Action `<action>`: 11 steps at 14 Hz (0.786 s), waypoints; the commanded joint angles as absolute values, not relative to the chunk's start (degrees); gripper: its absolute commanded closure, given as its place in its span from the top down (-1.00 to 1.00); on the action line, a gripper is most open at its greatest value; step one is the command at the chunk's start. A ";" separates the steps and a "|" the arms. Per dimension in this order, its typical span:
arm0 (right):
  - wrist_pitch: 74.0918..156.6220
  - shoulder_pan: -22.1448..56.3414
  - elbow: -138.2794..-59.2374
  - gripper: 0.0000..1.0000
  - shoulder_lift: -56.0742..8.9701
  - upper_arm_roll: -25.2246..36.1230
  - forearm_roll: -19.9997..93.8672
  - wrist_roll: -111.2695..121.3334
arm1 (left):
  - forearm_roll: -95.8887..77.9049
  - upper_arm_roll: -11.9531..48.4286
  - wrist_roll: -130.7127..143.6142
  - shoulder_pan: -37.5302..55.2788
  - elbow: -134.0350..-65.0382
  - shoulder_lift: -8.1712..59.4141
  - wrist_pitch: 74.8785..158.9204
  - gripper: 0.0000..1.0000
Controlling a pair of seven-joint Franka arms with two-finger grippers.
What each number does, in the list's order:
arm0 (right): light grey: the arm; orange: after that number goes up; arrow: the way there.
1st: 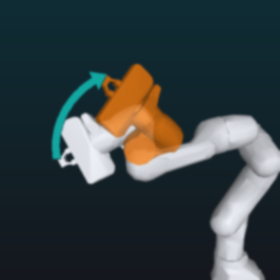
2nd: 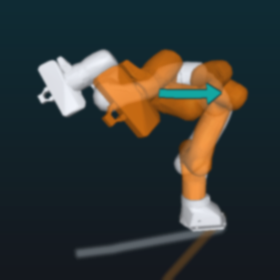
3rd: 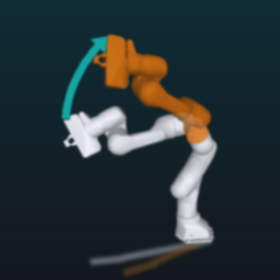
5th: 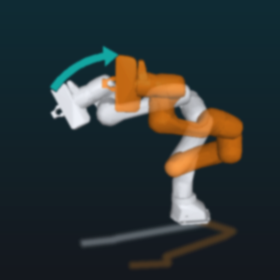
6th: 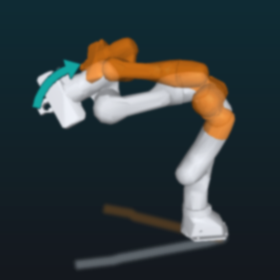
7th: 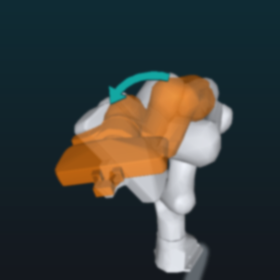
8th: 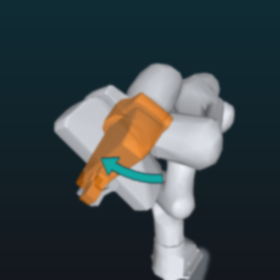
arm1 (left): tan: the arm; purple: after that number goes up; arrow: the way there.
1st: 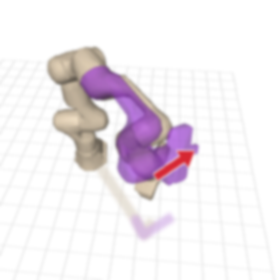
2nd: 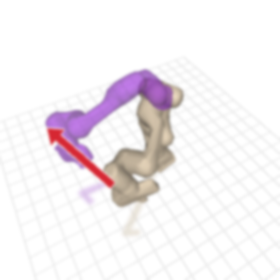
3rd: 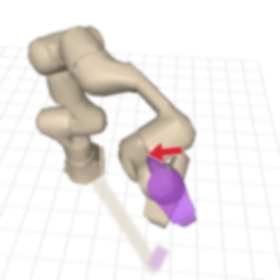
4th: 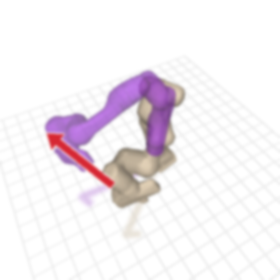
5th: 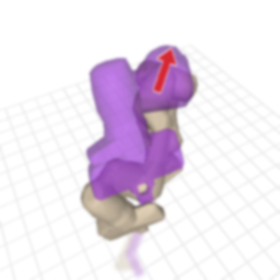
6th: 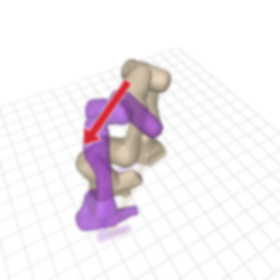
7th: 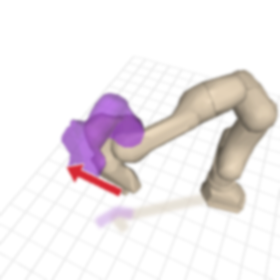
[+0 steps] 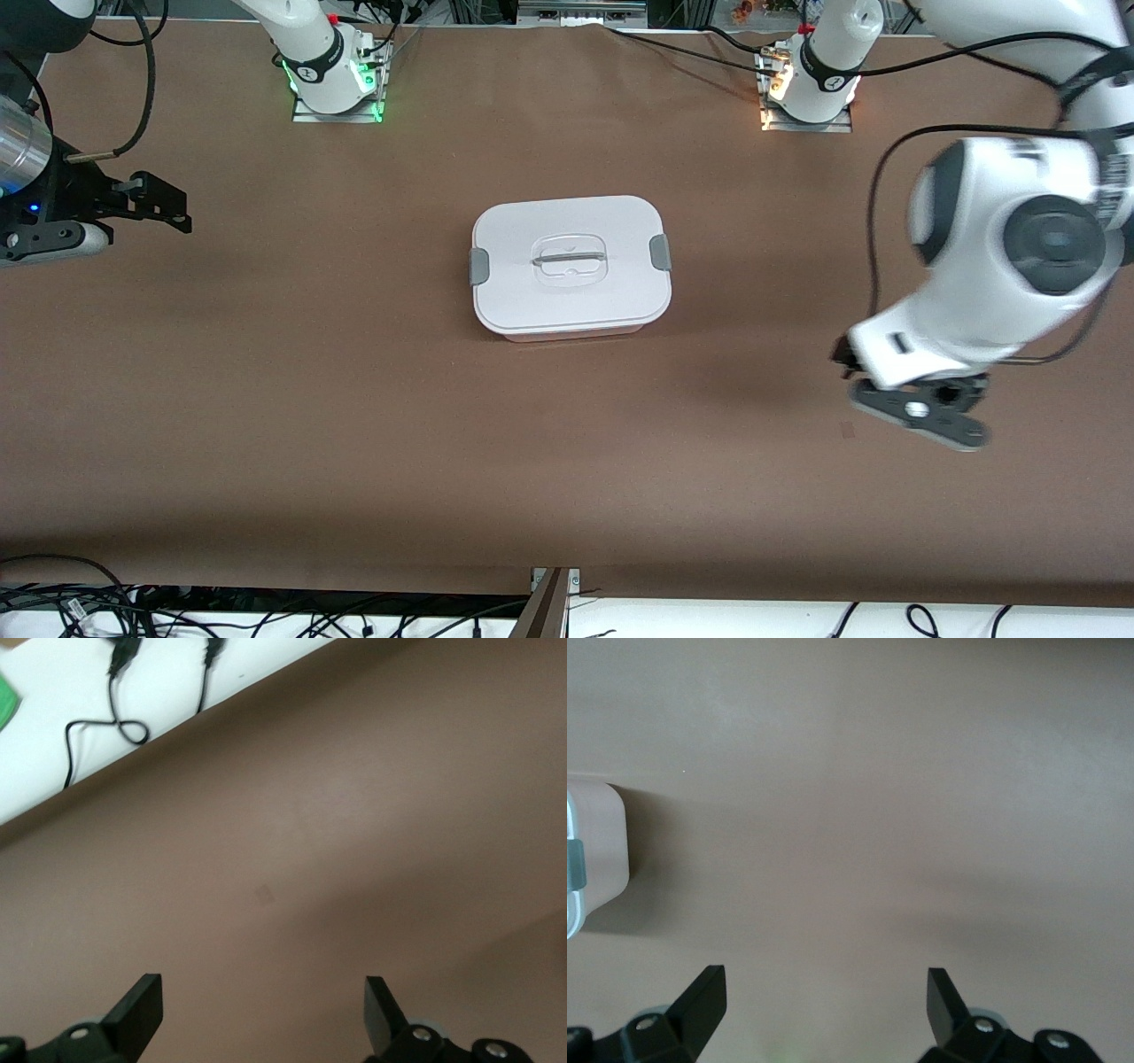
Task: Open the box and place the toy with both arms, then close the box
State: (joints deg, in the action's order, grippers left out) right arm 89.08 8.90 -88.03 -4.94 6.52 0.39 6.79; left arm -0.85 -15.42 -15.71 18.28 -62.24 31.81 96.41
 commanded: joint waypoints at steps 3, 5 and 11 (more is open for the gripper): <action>89.12 8.26 -88.77 1.00 -4.66 6.59 -0.09 6.51 | -2.02 -7.39 -12.49 6.87 -73.55 20.06 96.50 1.00; 90.08 8.70 -88.51 1.00 -4.75 6.59 -0.17 6.68 | -2.11 -7.30 -7.15 5.72 -79.77 13.75 96.07 1.00; 90.18 8.88 -88.50 1.00 -4.57 6.24 -0.18 6.59 | -2.02 -4.31 1.49 3.78 -87.36 5.01 88.61 1.00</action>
State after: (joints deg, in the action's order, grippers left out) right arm 89.95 8.89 -88.39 -5.02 6.50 0.38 6.81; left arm -0.95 -5.87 -0.15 4.97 -84.35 6.91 89.87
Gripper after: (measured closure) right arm 0.000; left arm 0.000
